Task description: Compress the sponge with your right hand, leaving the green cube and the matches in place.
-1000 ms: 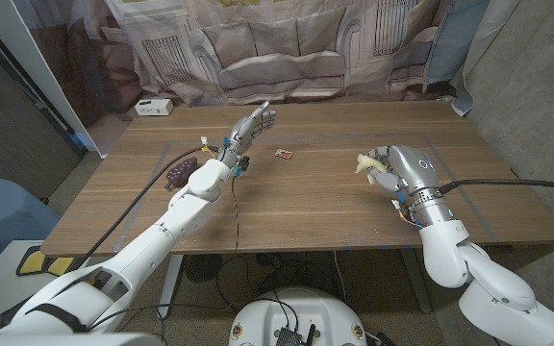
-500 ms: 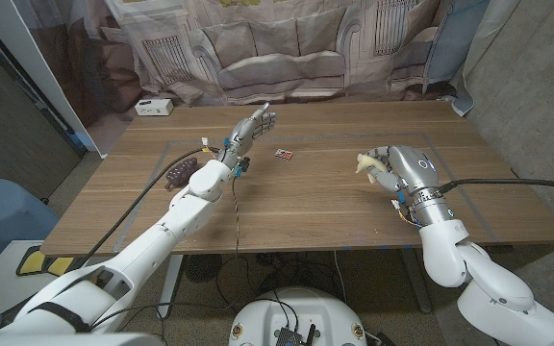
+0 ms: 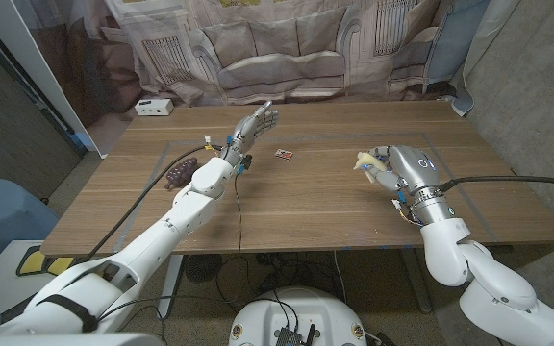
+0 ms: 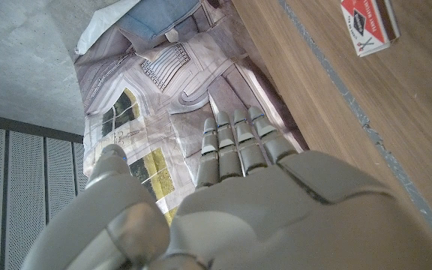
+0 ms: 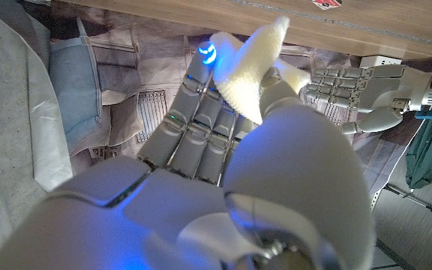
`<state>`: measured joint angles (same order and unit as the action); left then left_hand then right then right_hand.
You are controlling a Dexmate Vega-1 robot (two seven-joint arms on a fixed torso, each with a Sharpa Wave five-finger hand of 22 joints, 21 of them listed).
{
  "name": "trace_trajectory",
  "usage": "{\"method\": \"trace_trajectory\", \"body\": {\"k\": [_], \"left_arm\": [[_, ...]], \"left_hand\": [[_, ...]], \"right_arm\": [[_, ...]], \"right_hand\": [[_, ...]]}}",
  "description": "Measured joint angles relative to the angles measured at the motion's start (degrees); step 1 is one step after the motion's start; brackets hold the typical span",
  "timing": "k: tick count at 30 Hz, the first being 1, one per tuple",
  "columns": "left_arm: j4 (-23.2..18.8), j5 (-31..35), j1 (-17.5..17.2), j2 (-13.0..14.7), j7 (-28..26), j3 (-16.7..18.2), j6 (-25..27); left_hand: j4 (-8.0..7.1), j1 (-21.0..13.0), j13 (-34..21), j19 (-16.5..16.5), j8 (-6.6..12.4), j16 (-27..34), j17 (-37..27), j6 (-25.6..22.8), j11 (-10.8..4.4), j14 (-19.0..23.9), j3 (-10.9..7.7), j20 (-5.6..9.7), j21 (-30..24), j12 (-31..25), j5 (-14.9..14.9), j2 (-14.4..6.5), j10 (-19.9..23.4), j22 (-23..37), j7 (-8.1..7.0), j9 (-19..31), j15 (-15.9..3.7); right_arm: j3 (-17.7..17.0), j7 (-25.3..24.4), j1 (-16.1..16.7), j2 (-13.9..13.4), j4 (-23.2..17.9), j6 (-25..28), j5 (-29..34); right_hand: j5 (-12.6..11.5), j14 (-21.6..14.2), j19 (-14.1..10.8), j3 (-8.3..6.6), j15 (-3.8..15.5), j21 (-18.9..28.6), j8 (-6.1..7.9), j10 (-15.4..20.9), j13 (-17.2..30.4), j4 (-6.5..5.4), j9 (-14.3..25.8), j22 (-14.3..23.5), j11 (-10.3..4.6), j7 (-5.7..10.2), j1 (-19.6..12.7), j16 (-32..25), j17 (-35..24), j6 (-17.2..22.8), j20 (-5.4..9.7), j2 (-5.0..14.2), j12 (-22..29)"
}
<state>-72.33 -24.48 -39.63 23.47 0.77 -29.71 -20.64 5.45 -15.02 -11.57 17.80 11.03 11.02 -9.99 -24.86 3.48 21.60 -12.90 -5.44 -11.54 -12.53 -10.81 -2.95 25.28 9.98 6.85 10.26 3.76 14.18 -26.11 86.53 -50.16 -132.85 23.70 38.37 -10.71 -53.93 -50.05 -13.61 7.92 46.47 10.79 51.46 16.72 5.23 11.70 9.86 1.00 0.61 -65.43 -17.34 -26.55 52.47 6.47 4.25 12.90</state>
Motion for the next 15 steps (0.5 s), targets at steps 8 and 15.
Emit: {"method": "trace_trajectory", "body": {"k": [8, 15], "left_arm": [[0.2, 0.1, 0.4, -0.1, 0.1, -0.1, 0.0], [0.4, 0.1, 0.7, 0.0, 0.6, -0.3, 0.2]], "left_hand": [[0.0, -0.2, 0.0, 0.0, 0.0, 0.0, 0.0, 0.0, 0.0, 0.0, 0.0, 0.0, 0.0, 0.0, 0.0, -0.2, 0.0, 0.0, 0.0, 0.0, 0.0], [0.25, -0.2, 0.0, 0.0, 0.0, -0.2, 0.0, 0.0, 0.0, 0.0, -0.25, 0.0, 0.0, 0.0, 0.0, -0.2, 0.0, 0.0, 0.0, 0.0, 0.0]], "right_arm": [[-0.1, 1.6, 0.0, -0.8, -0.5, 0.6, -0.1], [-0.2, 2.8, 0.2, -1.7, -1.3, 1.4, 0.0]], "right_hand": [[0.0, 1.9, 1.1, 0.64, -0.78, -0.5, -0.23, -1.6, -0.5, -0.11, -0.3, -0.3, 0.54, -0.19, 1.1, 0.6, -0.2, -1.6, -0.34, -0.47, -0.4], [0.0, 2.8, 1.7, 1.08, -1.04, -1.0, -0.23, -1.9, -0.5, -0.14, -0.3, -0.3, 0.43, -0.5, 2.4, 0.6, -0.4, -1.9, -0.44, -0.7, -0.9]]}}
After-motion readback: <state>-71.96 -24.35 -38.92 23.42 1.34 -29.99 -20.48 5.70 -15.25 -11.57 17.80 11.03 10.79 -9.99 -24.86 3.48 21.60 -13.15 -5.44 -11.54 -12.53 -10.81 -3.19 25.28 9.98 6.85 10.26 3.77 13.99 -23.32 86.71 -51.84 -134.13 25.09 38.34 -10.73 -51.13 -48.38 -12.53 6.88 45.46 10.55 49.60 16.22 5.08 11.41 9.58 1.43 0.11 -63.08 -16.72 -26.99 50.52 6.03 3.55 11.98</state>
